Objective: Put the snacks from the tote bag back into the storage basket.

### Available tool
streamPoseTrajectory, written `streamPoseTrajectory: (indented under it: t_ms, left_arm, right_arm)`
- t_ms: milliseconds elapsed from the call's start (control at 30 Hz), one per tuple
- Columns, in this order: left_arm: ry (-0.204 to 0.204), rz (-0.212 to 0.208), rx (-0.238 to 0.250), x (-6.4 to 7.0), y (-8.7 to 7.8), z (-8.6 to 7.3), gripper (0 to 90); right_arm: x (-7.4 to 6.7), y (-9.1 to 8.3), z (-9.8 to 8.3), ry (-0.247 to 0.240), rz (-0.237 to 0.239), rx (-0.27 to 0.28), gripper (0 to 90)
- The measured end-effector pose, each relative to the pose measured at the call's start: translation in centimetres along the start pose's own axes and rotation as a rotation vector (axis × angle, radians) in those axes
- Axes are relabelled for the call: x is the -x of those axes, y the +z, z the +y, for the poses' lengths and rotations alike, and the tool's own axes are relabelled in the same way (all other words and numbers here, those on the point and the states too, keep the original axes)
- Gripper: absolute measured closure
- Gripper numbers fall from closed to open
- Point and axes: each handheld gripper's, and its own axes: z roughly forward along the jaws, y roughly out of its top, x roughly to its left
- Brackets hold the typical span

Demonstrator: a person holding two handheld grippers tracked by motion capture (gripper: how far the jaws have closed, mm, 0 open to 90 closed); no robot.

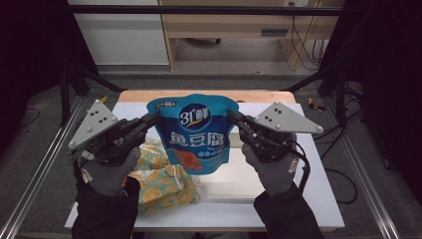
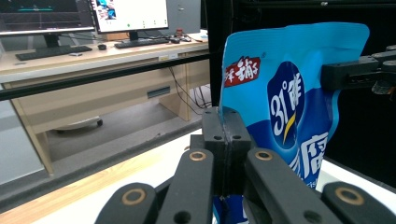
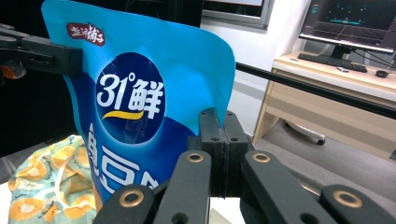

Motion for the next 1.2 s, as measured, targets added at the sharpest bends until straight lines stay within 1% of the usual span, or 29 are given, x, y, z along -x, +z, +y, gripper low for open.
streamPoseTrajectory:
  t_ms: [400,467,667,733,1067,1100,1200]
  left_arm:
    - [0.005,-0.041,-0.004,1.5,1.7,0.0,90.0]
    - [0.019,-0.044,0.000,1.7,2.1,0.0,90.0]
    - [0.020,-0.063,-0.007,2.4,3.2,-0.2,90.0]
    - [0.011,-0.074,-0.016,2.6,3.6,-0.3,90.0]
    - [0.021,-0.103,-0.039,3.5,5.0,-1.0,90.0]
    - [0.023,-0.106,-0.043,3.6,5.1,-1.2,90.0]
    - [0.021,-0.111,-0.051,3.7,5.5,-1.7,90.0]
  right_arm:
    - [1.4,-1.7,-0.8,0.009,-0.030,-0.007,90.0]
    - [1.7,-2.0,-1.0,0.011,-0.039,-0.009,90.0]
    - [2.5,-2.6,-1.6,0.024,-0.056,-0.014,90.0]
    - [2.8,-2.8,-1.9,0.026,-0.060,-0.016,90.0]
    - [3.8,-3.6,-3.4,0.045,-0.084,-0.027,90.0]
    - [3.8,-3.7,-3.5,0.040,-0.088,-0.027,90.0]
    - [4.0,-3.7,-4.1,0.050,-0.092,-0.036,90.0]
